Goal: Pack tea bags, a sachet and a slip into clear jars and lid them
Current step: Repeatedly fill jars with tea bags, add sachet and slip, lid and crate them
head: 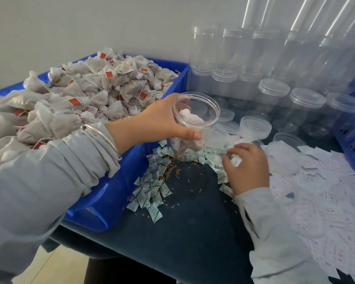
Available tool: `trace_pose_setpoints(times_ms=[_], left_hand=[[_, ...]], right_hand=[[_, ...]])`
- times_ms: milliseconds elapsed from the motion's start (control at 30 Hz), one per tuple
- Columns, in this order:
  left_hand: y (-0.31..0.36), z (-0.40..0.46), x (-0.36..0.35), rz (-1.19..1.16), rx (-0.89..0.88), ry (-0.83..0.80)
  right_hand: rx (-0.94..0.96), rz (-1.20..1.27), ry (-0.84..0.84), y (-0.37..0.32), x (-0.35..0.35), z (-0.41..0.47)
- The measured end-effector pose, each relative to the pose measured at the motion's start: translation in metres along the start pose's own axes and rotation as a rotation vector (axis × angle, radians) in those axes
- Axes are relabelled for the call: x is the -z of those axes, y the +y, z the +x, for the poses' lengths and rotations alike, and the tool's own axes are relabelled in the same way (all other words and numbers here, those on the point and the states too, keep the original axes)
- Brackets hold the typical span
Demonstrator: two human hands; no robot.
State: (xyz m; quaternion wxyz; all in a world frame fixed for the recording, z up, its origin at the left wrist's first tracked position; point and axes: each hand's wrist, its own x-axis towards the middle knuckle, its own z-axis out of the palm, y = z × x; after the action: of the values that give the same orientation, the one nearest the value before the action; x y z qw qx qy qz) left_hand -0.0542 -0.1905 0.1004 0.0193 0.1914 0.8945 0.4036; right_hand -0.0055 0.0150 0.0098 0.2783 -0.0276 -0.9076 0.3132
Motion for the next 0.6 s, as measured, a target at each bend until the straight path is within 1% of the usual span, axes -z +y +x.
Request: trace_pose_setpoints(times_ms=[33,100,167,233,367,467,533,600], left_hand=[[0.0,0.0,0.0,0.021,-0.006,-0.015],[0.002,0.0,-0.001,0.065,-0.02,-0.039],[0.003,0.001,-0.002,0.089,-0.033,-0.054],[0.004,0.0,-0.003,0.085,-0.041,-0.07],[0.007,-0.003,-0.003,0.091,-0.052,-0.091],[0.009,-0.003,-0.003,0.069,-0.047,-0.089],[0.008,-0.003,-0.003,0.057,-0.041,-0.079],[0.006,-0.002,-0.003,0.055,-0.036,-0.08]], right_hand=[[-0.017,0.089,0.078,-0.004,0.011,0.005],[-0.034,0.241,0.182,-0.017,0.034,0.016],[0.017,0.352,0.245,-0.034,0.052,0.03],[0.113,0.39,0.235,-0.052,0.061,0.042],[0.289,0.215,0.097,-0.074,0.054,0.055],[0.311,0.182,0.008,-0.071,0.045,0.055],[0.297,0.22,0.024,-0.064,0.043,0.052],[0.273,0.258,0.128,-0.052,0.046,0.048]])
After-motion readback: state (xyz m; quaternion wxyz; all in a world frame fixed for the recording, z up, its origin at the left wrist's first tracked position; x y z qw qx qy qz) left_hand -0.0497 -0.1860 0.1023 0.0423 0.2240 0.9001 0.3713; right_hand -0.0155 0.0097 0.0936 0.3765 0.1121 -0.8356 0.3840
